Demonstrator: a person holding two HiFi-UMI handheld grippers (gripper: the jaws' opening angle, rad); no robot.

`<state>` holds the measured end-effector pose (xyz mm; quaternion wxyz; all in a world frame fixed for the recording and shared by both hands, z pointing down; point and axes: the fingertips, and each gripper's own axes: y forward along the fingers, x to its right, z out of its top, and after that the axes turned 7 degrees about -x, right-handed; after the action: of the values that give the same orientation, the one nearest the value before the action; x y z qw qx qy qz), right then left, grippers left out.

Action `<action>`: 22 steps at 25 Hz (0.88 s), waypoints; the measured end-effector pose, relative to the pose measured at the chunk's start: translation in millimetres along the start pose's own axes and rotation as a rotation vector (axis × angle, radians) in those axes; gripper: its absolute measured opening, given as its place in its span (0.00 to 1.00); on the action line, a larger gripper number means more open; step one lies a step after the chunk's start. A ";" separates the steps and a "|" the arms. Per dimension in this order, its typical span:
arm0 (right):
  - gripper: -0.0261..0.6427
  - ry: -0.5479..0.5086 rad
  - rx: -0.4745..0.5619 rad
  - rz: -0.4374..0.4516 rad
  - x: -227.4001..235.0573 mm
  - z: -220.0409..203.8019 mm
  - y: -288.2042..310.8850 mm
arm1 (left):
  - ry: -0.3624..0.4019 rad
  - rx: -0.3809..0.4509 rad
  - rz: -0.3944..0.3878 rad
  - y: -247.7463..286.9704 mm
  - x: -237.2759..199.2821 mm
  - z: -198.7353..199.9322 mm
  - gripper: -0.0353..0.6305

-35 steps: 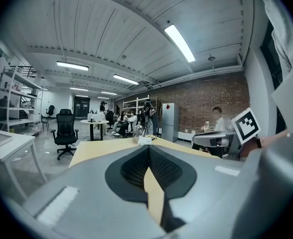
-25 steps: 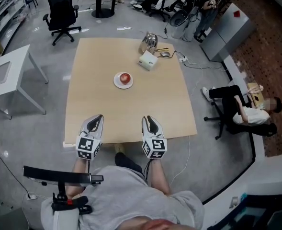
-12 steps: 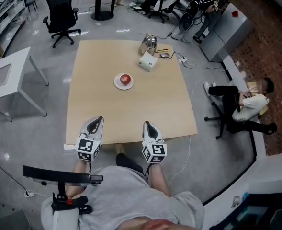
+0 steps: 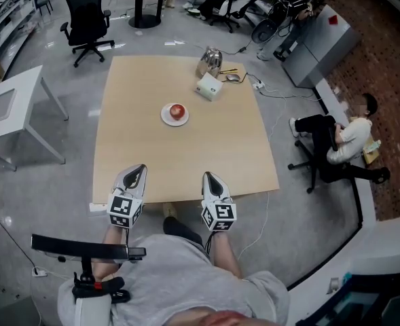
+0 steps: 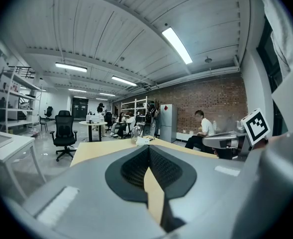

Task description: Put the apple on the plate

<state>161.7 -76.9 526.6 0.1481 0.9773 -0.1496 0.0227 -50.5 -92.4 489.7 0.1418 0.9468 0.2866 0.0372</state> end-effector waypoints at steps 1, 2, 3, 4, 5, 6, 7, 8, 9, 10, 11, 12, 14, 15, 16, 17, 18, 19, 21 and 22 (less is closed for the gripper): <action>0.05 -0.001 0.000 0.001 -0.7 -0.9 0.7 | 0.001 0.000 0.001 0.1 -0.5 -0.7 0.08; 0.05 -0.002 0.000 0.002 -0.5 -1.9 1.7 | 0.001 0.002 0.001 0.8 -0.8 -1.3 0.08; 0.05 -0.004 0.000 0.003 -0.3 -2.4 2.3 | 0.002 0.004 0.002 1.1 -0.8 -1.3 0.08; 0.05 -0.005 0.000 0.003 -0.8 -1.9 1.7 | 0.002 0.005 0.002 0.0 -0.7 -0.7 0.08; 0.05 -0.005 -0.001 0.003 -1.9 -1.0 0.4 | 0.002 0.005 0.003 -2.0 -0.4 0.3 0.08; 0.05 -0.004 -0.002 0.004 -2.7 -0.6 -0.8 | 0.002 0.005 0.003 -3.7 -0.1 1.1 0.08; 0.05 -0.002 -0.004 0.005 -2.6 -1.1 -0.8 | 0.001 0.004 0.004 -3.9 0.0 1.4 0.08; 0.05 -0.001 -0.006 0.006 -1.8 -2.1 0.7 | 0.001 0.004 0.005 -2.6 -0.2 1.1 0.08; 0.05 -0.001 -0.007 0.008 -0.7 -2.9 2.7 | 0.001 0.003 0.006 -0.5 -0.6 0.5 0.08; 0.05 0.000 -0.007 0.009 0.1 -3.2 4.3 | 0.002 0.001 0.006 1.4 -0.7 0.0 0.08; 0.05 0.000 -0.007 0.010 0.4 -3.3 4.9 | 0.002 -0.001 0.005 2.4 -0.6 -0.2 0.08; 0.05 0.000 -0.007 0.010 0.5 -3.3 5.0 | 0.002 -0.002 0.004 2.8 -0.6 -0.2 0.08; 0.05 0.001 -0.008 0.010 0.0 -4.0 5.0 | 0.002 -0.001 0.005 2.8 -0.9 -0.5 0.08; 0.05 0.001 -0.008 0.010 -0.2 -4.4 4.6 | 0.002 -0.002 0.005 2.4 -0.7 -0.8 0.08; 0.05 0.000 -0.008 0.010 -0.4 -4.7 3.8 | 0.002 -0.002 0.005 1.9 -0.3 -1.0 0.08; 0.05 0.000 -0.009 0.009 -0.2 -4.8 2.8 | 0.002 -0.004 0.005 1.4 0.4 -1.1 0.08; 0.05 0.001 -0.009 0.009 0.3 -4.9 2.1 | 0.002 -0.005 0.005 1.1 1.1 -1.0 0.08; 0.05 0.003 -0.010 0.009 1.0 -4.9 1.8 | 0.002 -0.006 0.004 1.3 1.7 -0.7 0.08; 0.05 0.005 -0.011 0.008 2.4 -4.8 2.6 | 0.002 -0.008 0.003 2.9 1.7 -0.2 0.08; 0.05 0.004 -0.012 0.008 2.8 -4.8 3.6 | 0.002 -0.008 0.003 4.0 1.2 -0.2 0.08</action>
<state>163.3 -79.6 532.4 0.1542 0.9758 -0.1533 0.0245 -47.3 -94.9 491.0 0.1455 0.9465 0.2852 0.0393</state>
